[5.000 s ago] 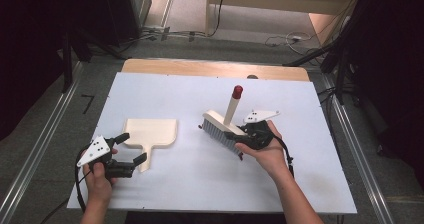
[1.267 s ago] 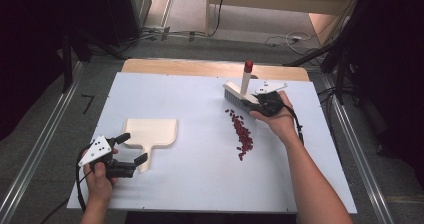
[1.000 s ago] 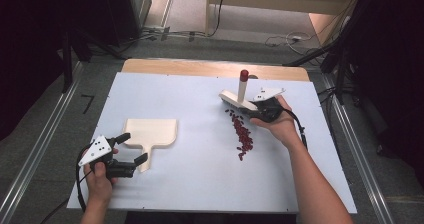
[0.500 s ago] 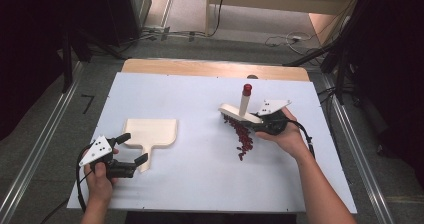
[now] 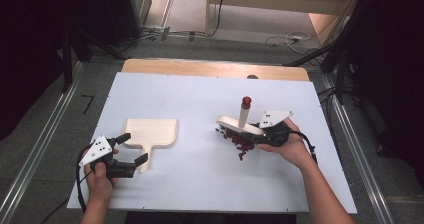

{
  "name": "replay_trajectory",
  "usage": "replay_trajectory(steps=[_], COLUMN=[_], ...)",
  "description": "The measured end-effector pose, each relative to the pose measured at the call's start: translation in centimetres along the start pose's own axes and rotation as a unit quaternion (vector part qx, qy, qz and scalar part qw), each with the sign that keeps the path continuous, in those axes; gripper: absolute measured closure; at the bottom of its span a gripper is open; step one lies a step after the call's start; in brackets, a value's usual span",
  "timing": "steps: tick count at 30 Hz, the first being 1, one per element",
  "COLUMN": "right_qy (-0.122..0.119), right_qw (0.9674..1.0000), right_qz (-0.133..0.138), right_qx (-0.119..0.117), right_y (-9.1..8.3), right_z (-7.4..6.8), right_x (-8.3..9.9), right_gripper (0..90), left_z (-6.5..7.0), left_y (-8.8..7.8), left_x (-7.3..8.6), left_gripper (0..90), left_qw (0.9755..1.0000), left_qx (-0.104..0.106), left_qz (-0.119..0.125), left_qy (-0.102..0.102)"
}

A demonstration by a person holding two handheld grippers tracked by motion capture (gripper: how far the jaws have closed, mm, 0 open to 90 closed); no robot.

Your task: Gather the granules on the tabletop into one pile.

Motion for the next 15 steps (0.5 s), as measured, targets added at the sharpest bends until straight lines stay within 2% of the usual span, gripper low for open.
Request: replay_trajectory(steps=[9,12,15], right_qy=[-0.01,-0.012,0.003], right_qw=[0.9999,0.9996,0.9984], right_qz=[0.005,0.009,0.026], right_qx=[0.003,0.022,0.05], right_y=[-0.5,-0.9,-1.5], right_z=[-1.6,-1.9,-2.1], right_x=[0.0,-0.5,-1.6], right_gripper=[65.4,65.5,65.4], left_z=[0.0,0.0,0.0], left_y=[0.0,0.0,0.0], left_x=[0.0,0.0,0.0], left_gripper=[3.1,3.1,3.1], left_qw=[1.0,1.0,1.0], left_qx=[0.0,0.0,0.0], left_qz=[0.0,0.0,0.0], left_qy=[0.0,0.0,0.0])
Point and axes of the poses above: each handheld gripper's, and its own axes: y roughly forward along the jaws, x roughly out of its underside, z roughly to its right, the point moved 1 cm from there along y, roughly forward along the jaws, and after that the axes turned 5 degrees about z, right-handed, at the moved point
